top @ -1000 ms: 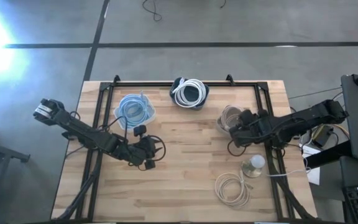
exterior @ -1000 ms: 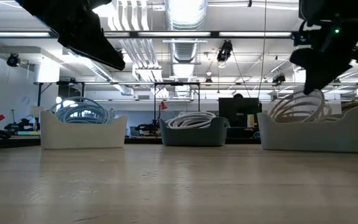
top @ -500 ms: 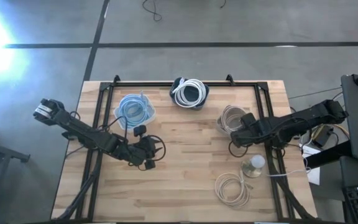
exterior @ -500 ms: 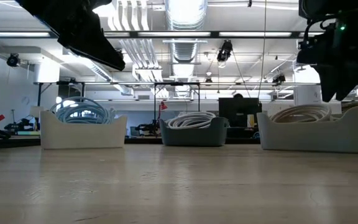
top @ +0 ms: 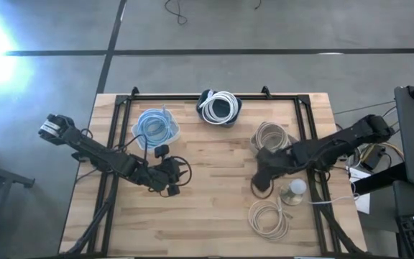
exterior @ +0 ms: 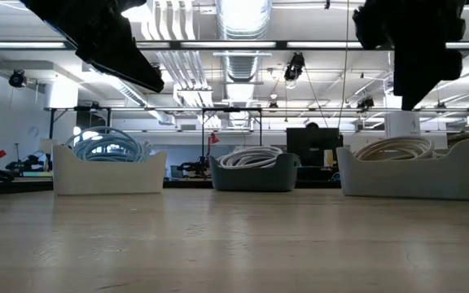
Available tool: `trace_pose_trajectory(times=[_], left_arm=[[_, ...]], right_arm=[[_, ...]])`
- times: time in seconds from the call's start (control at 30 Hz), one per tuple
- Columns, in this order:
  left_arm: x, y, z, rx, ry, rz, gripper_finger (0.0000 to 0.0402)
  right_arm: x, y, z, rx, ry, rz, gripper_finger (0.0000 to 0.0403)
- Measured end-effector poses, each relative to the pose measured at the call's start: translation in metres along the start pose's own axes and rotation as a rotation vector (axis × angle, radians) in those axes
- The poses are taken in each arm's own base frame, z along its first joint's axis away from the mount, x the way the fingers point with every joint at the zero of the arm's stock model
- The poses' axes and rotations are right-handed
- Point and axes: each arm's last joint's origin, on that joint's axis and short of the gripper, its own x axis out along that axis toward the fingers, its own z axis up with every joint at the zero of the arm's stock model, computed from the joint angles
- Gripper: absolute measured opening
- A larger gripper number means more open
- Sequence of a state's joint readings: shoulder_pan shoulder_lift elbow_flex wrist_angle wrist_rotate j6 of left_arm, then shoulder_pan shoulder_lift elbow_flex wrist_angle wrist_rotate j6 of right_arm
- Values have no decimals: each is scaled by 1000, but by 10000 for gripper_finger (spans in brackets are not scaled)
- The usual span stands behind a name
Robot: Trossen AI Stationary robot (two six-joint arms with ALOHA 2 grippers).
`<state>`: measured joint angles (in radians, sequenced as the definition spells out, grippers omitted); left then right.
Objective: Pick & Place USB Port
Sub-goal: Put the light brown usb cable into the gray bin
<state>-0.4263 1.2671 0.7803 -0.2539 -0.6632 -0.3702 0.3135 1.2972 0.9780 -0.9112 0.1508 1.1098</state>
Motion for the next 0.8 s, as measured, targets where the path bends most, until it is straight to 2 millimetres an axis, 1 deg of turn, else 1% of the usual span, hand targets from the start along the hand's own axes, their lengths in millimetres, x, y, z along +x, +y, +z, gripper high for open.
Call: trace_pose_trajectory(times=[0.1, 0.23, 0.37, 0.47, 0.6, 0.7, 0.8], left_arm=[[0, 0, 0, -4, 0, 0, 135], [0, 0, 0, -10, 0, 0, 135], [0, 0, 0, -18, 0, 0, 135], [0, 0, 0, -19, 0, 0, 135], [0, 0, 0, -20, 0, 0, 135], [0, 0, 0, -20, 0, 0, 135], [0, 0, 0, -20, 0, 0, 135]], right_arm=[[12, 23, -3, -98, 125, 35, 187], [32, 54, -14, -214, 339, 32, 187], [48, 78, -27, -270, 486, -79, 187], [59, 91, -36, -299, 537, -159, 187], [76, 102, -47, -319, 571, -201, 187], [85, 100, -51, -273, 590, -268, 187], [86, 96, -51, -256, 604, -323, 187]])
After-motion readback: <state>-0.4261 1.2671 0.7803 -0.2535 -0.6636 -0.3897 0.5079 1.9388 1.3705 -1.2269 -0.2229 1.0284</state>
